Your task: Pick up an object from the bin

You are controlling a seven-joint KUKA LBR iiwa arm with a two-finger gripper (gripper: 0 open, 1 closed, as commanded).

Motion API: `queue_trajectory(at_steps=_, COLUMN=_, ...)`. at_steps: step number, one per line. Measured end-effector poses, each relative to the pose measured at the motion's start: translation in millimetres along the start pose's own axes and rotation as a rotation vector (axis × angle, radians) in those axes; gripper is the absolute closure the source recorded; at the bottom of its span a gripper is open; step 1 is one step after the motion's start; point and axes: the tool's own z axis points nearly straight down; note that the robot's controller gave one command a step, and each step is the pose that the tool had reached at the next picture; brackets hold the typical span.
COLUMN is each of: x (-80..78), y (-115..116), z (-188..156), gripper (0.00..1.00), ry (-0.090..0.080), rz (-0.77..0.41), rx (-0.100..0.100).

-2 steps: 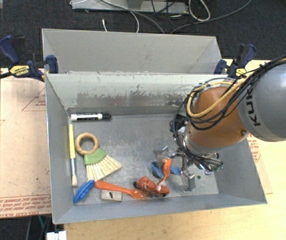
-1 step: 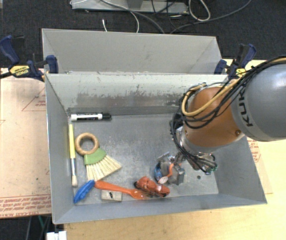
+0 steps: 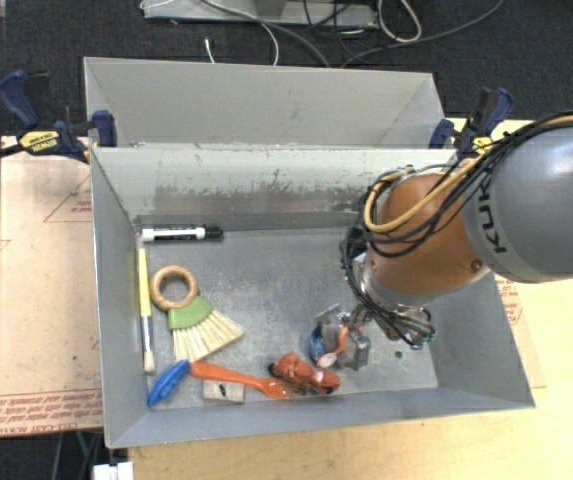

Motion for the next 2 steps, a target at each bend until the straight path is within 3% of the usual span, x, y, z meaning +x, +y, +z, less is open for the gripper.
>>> queue_trajectory(at_steps=1, x=2.6, y=1.9, z=-14.4, gripper=1.0, ry=0.009, rz=0.0, rx=-0.005)
queue_trajectory(at_steps=2, x=0.6, y=1.1, z=-66.0, gripper=1.0, ry=0.001, rz=0.002, rx=-0.001)
